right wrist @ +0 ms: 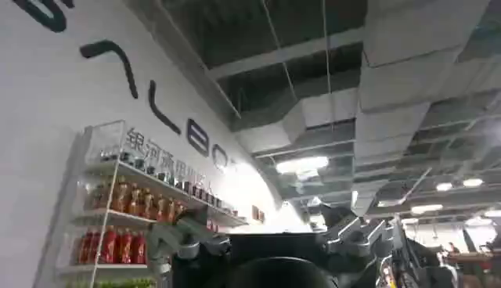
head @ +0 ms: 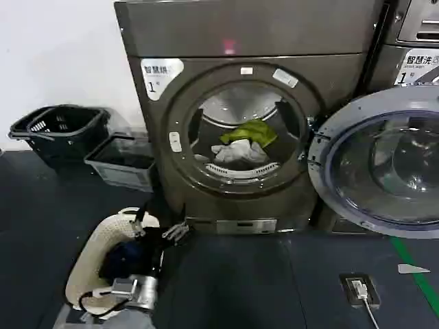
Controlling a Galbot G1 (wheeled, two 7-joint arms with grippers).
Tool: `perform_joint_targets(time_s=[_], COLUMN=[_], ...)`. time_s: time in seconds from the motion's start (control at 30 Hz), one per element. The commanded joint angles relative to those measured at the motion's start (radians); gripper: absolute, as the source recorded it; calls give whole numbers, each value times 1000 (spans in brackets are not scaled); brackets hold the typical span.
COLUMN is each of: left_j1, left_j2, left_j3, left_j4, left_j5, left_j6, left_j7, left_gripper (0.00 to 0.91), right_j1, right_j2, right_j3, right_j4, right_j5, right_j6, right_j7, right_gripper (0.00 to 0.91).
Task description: Grasp the clothes from the dryer.
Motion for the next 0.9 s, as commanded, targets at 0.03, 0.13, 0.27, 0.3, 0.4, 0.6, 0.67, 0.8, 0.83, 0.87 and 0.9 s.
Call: perform_joint_targets(time_s=[0.03,0.13,0.27,0.3,0.4,0.6,0.67,0.8,0.83,0.87,0.9], left_j1=[0,-1,0,0,-1,-3,-4,-4,-4,-5,-5], left_j2=[0,-3,-5,-4,-4,-6,-7,-5,-4,-4,-4], left_j3=[0,0,2,4,3,5,5,7,7,7,7], left_j4=[-2,-3,-3,-3,-4,-4,-4,-2,-1,-1,-1], left_j5=[8,10,10,9,9,8,7,5,5,5,5], left_j6=[-5,-3,1,2,5,7,7,9,9,9,10], left_j7=[2,2,5,7,10,11,11,13,13,13,13], left_gripper=[907,907,907,907,907,907,907,907,907,907,907], right_j1=[1,2,3,3,5,9,9,7,7,7,7], right_j2=[-1,0,5,6,5,8,9,15,16,16,15], right_j3=[0,3,4,5,9,6,8,10,10,10,10], right_j4=[4,-3,-5,-5,-9,-6,-9,-11,-11,-10,-10], right_j5=[26,27,28,28,27,27,27,28,27,28,28], right_j6=[17,23,27,28,30,30,33,36,36,36,36], right_j7=[-3,1,2,5,2,-2,-1,-3,-5,-5,-5], right_gripper=[907,907,907,907,907,907,907,907,907,907,907])
